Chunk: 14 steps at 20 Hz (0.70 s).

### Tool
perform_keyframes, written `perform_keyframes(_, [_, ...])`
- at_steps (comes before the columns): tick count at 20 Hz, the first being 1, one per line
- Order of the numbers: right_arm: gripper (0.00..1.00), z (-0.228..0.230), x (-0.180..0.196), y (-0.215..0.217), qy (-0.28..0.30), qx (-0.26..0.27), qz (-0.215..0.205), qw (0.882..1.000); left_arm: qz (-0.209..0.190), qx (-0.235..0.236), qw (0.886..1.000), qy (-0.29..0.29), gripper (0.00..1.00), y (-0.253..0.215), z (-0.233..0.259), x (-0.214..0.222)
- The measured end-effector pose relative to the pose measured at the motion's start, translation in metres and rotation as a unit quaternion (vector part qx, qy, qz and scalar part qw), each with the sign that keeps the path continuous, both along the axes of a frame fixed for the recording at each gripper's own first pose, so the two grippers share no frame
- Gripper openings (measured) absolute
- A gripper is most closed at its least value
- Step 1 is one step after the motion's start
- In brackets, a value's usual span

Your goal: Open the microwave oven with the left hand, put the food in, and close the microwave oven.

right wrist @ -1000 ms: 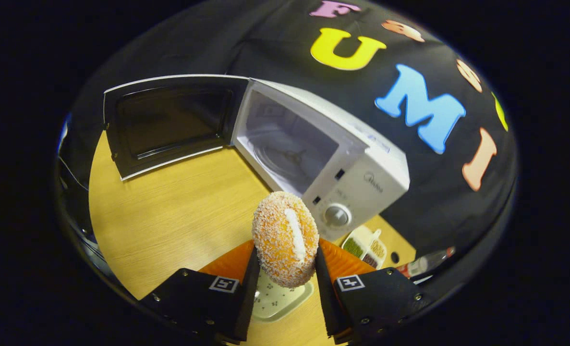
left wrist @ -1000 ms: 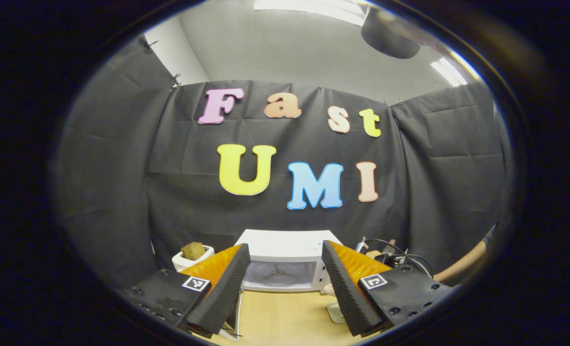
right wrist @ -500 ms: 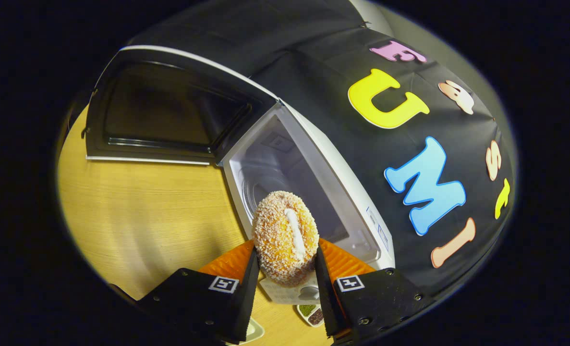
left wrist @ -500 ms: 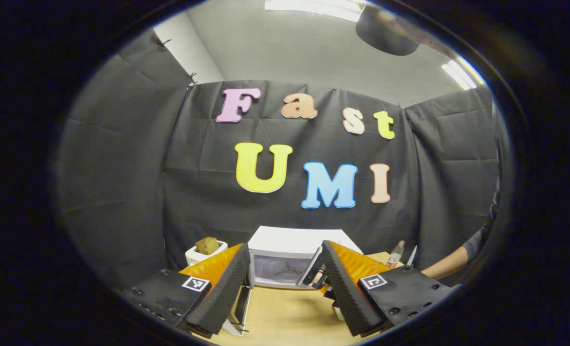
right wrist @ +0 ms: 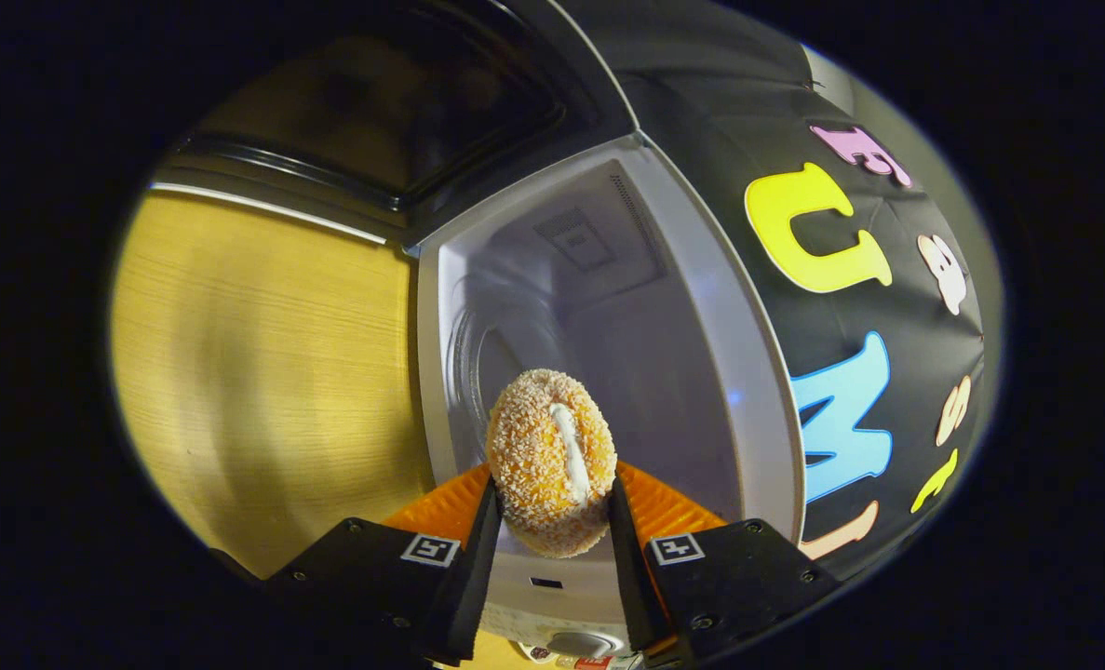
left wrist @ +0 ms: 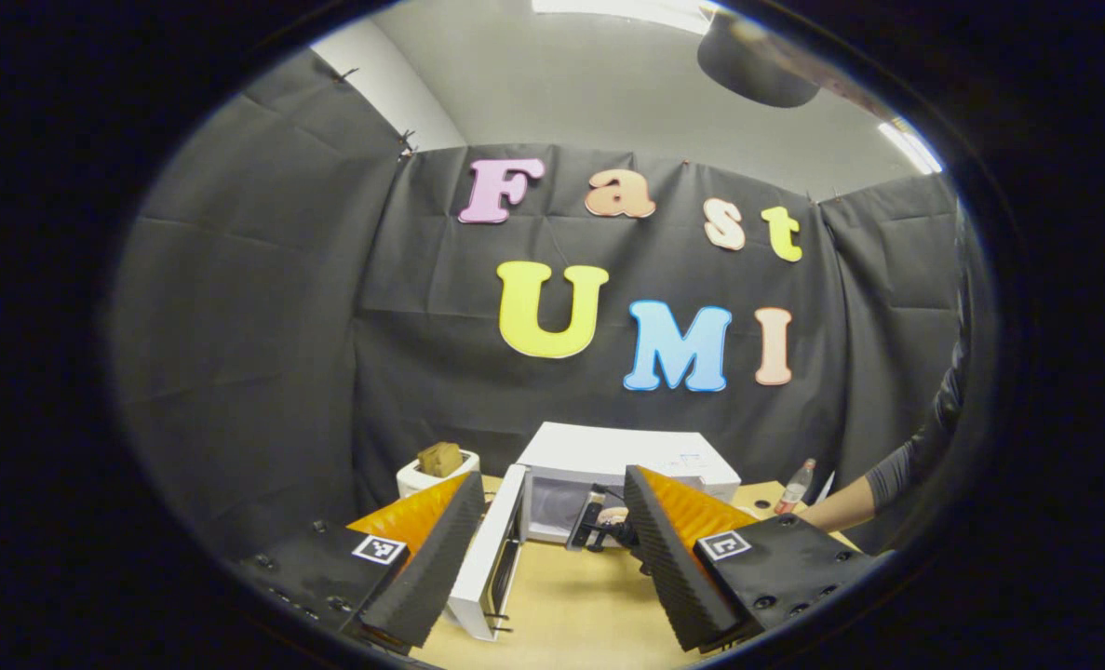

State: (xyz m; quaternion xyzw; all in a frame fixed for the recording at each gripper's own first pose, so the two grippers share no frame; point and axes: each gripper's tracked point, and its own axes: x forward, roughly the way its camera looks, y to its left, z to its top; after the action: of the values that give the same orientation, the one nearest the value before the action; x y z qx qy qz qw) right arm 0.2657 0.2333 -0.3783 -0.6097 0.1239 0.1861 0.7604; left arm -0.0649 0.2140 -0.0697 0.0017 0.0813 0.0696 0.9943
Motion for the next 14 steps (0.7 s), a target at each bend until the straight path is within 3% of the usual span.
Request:
perform_keyframes(5, [0.6,-0.008,0.026,0.015,-0.018,-0.016,0.012,1.0,0.01,0.01,1.0,0.024,0.98,0.013,-0.008,-0.003])
perform_keyframes(10, [0.6,-0.021,0.045,0.016,-0.018,-0.009,-0.017,1.0,0.015,0.012,0.999,0.038,0.98,0.023,-0.014,-0.005])
perform_keyframes(13, [0.6,-0.021,0.06,0.022,-0.019,-0.022,-0.014,0.999,0.016,0.013,0.999,0.043,0.98,0.03,-0.016,-0.006])
perform_keyframes(14, [0.74,-0.014,0.066,0.018,-0.024,-0.023,-0.015,0.999,0.015,0.013,0.999,0.043,0.99,0.03,-0.014,-0.005])
